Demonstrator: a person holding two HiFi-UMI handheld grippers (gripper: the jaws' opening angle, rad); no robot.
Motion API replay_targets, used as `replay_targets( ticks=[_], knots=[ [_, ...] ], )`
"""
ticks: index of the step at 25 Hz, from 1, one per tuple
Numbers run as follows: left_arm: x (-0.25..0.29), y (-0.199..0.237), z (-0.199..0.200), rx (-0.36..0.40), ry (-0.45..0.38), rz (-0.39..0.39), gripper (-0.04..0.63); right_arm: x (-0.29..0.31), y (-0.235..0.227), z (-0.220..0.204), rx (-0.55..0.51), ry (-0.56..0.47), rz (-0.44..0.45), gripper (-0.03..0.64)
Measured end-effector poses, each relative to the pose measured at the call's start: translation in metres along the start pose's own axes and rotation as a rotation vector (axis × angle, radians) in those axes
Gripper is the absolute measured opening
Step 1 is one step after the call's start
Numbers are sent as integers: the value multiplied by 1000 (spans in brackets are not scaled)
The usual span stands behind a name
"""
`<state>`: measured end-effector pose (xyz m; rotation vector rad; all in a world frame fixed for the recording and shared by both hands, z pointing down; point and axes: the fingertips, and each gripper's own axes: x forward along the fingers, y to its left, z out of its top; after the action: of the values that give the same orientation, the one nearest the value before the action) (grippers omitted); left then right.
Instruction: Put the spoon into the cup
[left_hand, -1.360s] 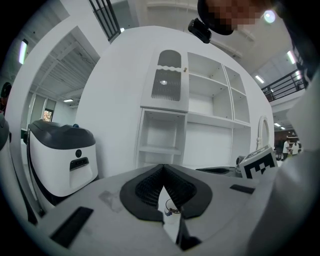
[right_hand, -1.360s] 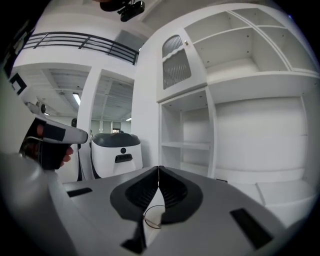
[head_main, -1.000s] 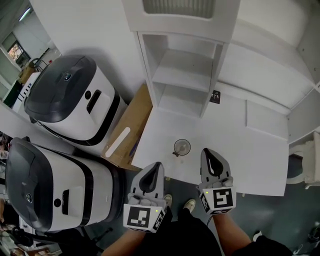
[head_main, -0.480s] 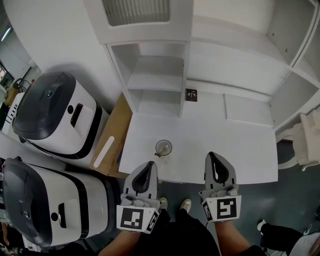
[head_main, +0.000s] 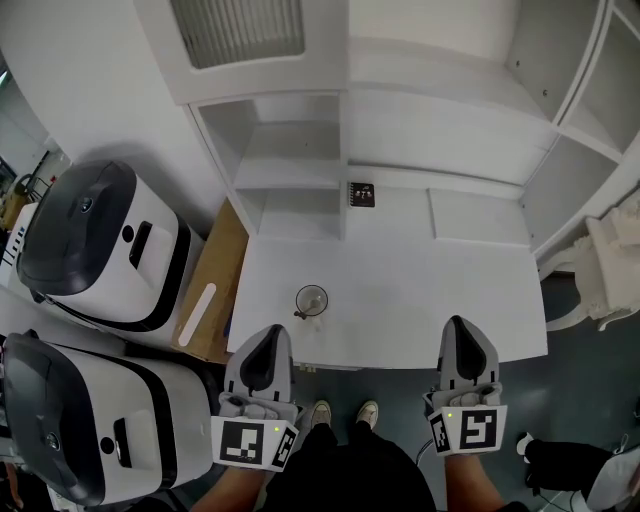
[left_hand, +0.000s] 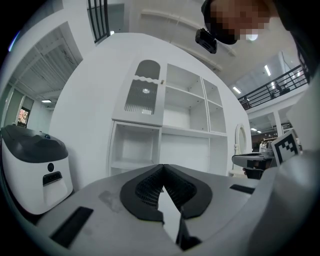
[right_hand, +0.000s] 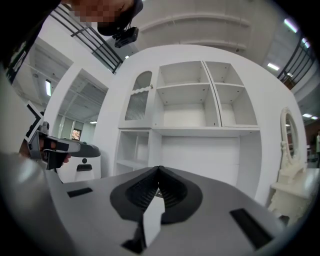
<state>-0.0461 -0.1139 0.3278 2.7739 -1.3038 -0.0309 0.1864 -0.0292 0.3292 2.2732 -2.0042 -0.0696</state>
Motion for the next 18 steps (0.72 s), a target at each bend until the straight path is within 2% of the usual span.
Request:
replay_targets(
  ticks=[18],
  knots=[
    [-9,5,2,-4,-2,11,6,-11,9,-2,35,2,7,61]
  ],
)
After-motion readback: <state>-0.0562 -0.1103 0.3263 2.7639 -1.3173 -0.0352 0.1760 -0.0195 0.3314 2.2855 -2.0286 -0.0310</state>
